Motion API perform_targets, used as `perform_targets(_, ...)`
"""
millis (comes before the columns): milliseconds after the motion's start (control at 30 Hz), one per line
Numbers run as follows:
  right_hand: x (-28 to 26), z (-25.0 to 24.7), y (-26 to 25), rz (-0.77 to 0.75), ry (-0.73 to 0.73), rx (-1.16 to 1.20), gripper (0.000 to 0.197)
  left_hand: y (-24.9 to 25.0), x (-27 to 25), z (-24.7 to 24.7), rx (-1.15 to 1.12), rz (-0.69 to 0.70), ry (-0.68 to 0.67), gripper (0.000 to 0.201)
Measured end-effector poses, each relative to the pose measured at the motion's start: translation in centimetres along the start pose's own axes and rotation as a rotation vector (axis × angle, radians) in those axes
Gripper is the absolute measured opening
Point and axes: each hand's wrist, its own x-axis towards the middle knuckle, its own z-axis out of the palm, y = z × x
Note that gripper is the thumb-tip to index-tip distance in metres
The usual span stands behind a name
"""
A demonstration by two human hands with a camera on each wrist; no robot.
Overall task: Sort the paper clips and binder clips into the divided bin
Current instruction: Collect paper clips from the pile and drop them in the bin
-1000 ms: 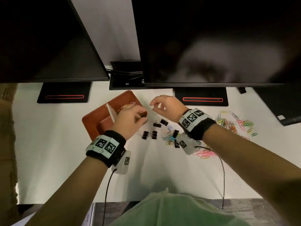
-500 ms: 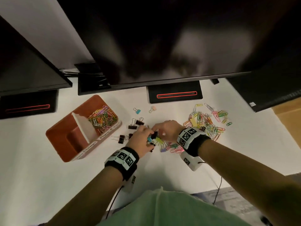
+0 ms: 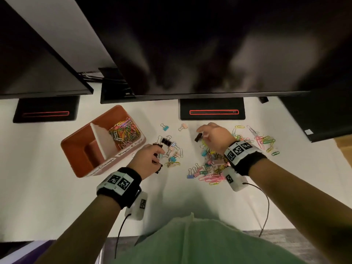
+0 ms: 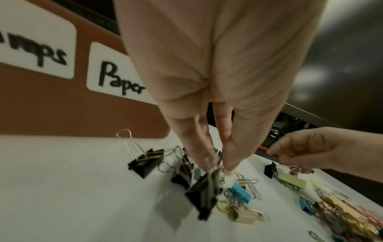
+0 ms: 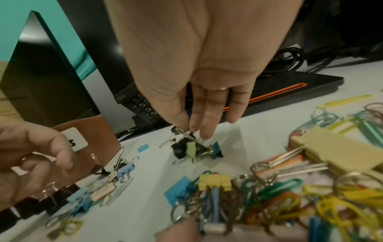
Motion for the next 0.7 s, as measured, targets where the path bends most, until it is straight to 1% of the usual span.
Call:
perform_targets(33, -0.1, 0.1, -0.2, -0.029, 0.068, -0.033, 0.035, -0.3, -0.2, 0.1, 0.062, -0.001, 0.009, 0.034)
perform_targets(100, -0.4, 0.4, -1.1, -0.149, 0.205, -0.071, 0.031, -0.4, -0.7, 0.6, 0.217, 0.057, 0.080, 0.028)
perform_targets(133, -0.5, 0.7, -1.7, -0.222, 0.218, -0.067, 0.030, -0.2, -0.9, 1.0, 0.282, 0.103, 0.118, 0.026)
perform_targets(167, -0.6, 1.0, -2.3, -0.292, 0.181, -0.048, 0.029, 0.1, -0.9, 1.4, 0.331, 0.138, 0.138, 0.025)
perform_targets(200, -0.6, 1.4, -2.9, -0.340, 0.101, -0.020, 0.030, 0.4, -0.9, 1.9, 0.371, 0.156, 0.139, 0.026)
perform_targets(233, -0.6, 1.9, -3.5, -0.358, -0.003, -0.004, 0.031, 0.6, -0.7, 2.5, 0.412, 0.149, 0.123, 0.027)
perform_targets(300, -0.2, 2.7, -4.4, -0.332, -0.172, -0.041, 0.033, 0.8, -0.2, 3.5, 0.521, 0.097, 0.081, 0.029)
perform_targets(333, 0.1, 3.1, -4.7, -0.313, -0.212, -0.078, 0.033, 0.8, 0.1, 3.8, 0.563, 0.074, 0.075, 0.029)
perform_targets(400, 0.4, 3.6, -4.9, -0.301, -0.221, -0.132, 0.028, 0.8, 0.6, 4.2, 0.570, 0.042, 0.085, 0.028)
perform_targets(500, 0.6, 3.7, -4.9, -0.293, -0.212, -0.169, 0.020, 0.7, 1.0, 4.3, 0.496, 0.006, 0.073, 0.028)
perform_targets(633, 0.3, 3.5, -4.6, -0.221, -0.261, -0.140, 0.021, 0.1, 0.8, 3.9, 0.351, -0.004, 0.059, 0.030)
perform_targets(700, 0.0, 3.4, -4.5, -0.189, -0.286, -0.116, 0.023, -0.2, 0.4, 3.7, 0.318, 0.000, 0.054, 0.033)
